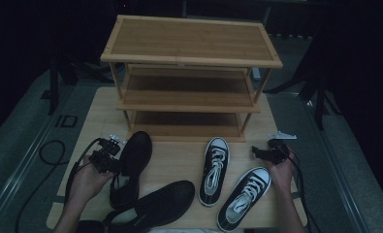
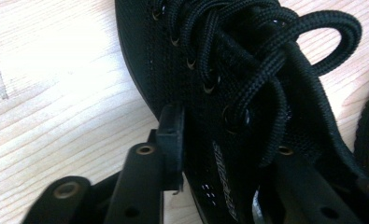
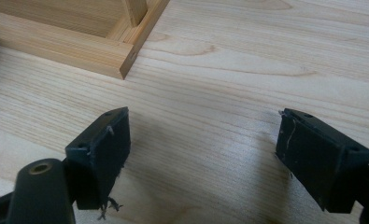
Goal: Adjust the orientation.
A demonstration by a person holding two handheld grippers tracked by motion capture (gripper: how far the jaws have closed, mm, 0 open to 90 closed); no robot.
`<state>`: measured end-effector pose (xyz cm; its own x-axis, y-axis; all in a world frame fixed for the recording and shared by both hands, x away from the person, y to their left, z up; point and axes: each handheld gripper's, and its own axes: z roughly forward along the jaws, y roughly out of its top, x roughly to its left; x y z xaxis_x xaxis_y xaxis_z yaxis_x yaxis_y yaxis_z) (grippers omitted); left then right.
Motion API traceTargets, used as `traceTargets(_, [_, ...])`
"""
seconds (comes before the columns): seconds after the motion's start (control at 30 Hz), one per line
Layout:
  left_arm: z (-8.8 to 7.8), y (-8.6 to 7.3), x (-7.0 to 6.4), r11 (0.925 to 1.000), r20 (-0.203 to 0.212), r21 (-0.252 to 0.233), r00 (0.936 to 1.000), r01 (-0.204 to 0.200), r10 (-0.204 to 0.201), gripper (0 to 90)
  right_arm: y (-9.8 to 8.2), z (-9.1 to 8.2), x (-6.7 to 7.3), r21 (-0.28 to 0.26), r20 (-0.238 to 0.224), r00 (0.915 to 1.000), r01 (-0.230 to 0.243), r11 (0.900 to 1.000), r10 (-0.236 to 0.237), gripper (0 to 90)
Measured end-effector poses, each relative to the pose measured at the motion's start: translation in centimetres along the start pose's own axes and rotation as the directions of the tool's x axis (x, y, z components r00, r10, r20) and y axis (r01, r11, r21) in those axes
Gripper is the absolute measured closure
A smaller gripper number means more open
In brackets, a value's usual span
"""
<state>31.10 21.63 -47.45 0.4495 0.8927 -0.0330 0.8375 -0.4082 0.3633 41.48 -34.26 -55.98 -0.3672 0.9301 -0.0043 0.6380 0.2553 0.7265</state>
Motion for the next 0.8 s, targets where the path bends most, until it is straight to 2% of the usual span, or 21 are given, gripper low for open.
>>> traceTargets(0.13, [-0.02, -0.03, 0.01, 1.0, -0.008, -0.003, 1.0, 0.004, -0.004, 83.5, 0.0, 0.0, 0.0, 0.0, 0.0, 1.0, 0.0, 1.0, 0.0, 17.5])
traceTargets(0.23, [-0.13, -0.13, 0.19, 0.9998, -0.015, -0.015, 0.9998, 0.012, -0.013, 87.6, 0.0, 0.0, 0.0, 0.0, 0.0, 1.0, 0.0, 1.0, 0.0, 17.5])
traceTargets(0.57, [-0.19, -0.07, 0.69, 0.999, 0.005, -0.035, 0.9996, 0.027, -0.027, 88.5, 0.0, 0.0, 0.0, 0.0, 0.0, 1.0, 0.0, 1.0, 0.0, 17.5])
traceTargets(0.8, [-0.25, 0.3, 0.48, 0.9978, 0.0, -0.06, 0.9996, 0.027, -0.027, 88.5, 0.0, 0.0, 0.0, 0.0, 0.0, 1.0, 0.0, 1.0, 0.0, 17.5])
